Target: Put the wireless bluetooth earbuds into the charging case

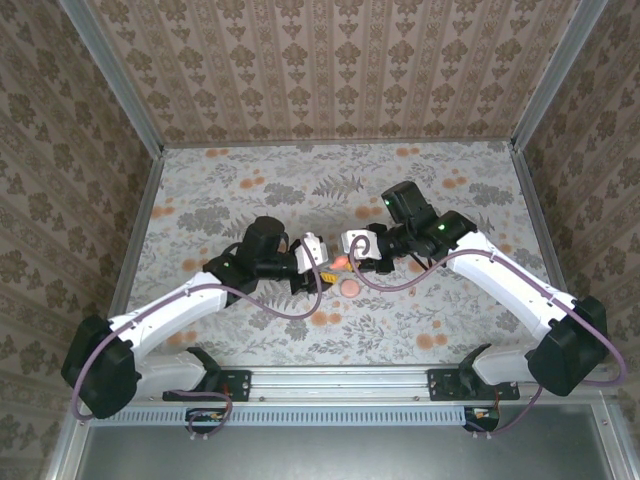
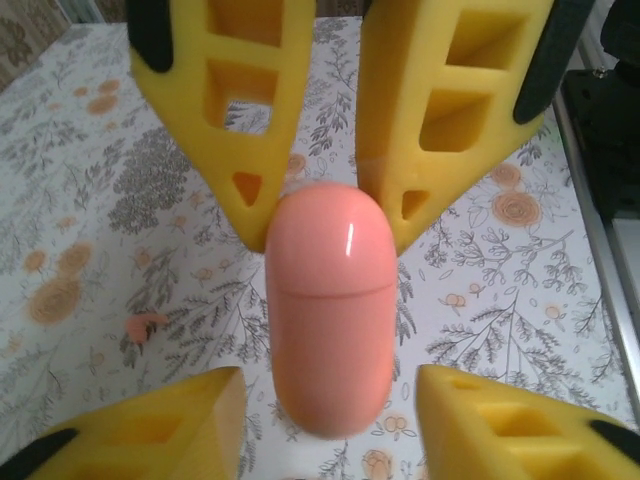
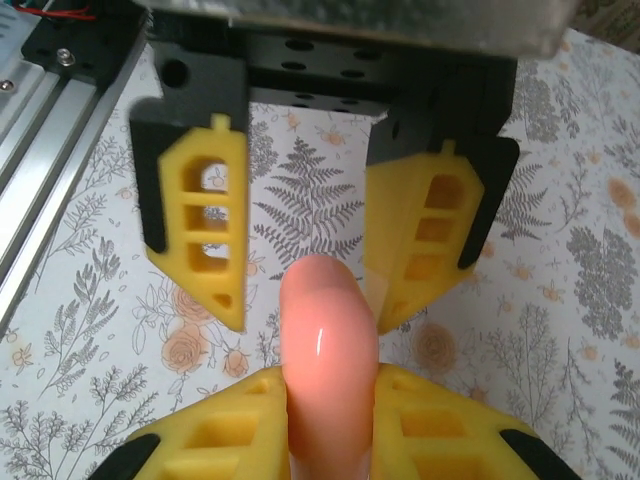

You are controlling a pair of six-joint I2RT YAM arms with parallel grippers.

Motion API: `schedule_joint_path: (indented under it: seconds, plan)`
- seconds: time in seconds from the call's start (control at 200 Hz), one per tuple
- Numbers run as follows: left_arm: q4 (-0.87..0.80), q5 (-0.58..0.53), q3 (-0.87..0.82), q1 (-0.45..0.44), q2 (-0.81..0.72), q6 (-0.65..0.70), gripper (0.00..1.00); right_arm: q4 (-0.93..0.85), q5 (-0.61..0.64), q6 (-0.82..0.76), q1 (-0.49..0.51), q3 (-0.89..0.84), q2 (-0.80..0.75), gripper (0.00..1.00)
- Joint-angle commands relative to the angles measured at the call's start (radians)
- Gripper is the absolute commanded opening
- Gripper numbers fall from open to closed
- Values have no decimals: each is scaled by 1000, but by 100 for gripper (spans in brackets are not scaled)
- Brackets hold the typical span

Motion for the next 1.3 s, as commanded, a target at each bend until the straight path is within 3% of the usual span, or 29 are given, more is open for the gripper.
schedule_joint_path:
  seconds: [0.0,0.12,0.525,0.675,0.95,1.295]
  plan:
    - [56,32,17,-9,10,-11,46,11,-57,-33,8,-5,-1,20]
    - [93,40,6,-9,2,-29,46,5,-74,-36,10,-1,3,20]
    - [43,81,2,-6,-60,-9,29,39,-59,-2,19,-20,-12,21]
    - [135,126,-58,27,-94,-58,26,157,-64,61,8,-98,-73,37]
    - [316,244,-122,49,-110,-174,25,457,-368,313,-142,-294,-204,48]
    - [415,275,-148,53,-119,-225,24,460,-540,366,-150,-264,-157,49]
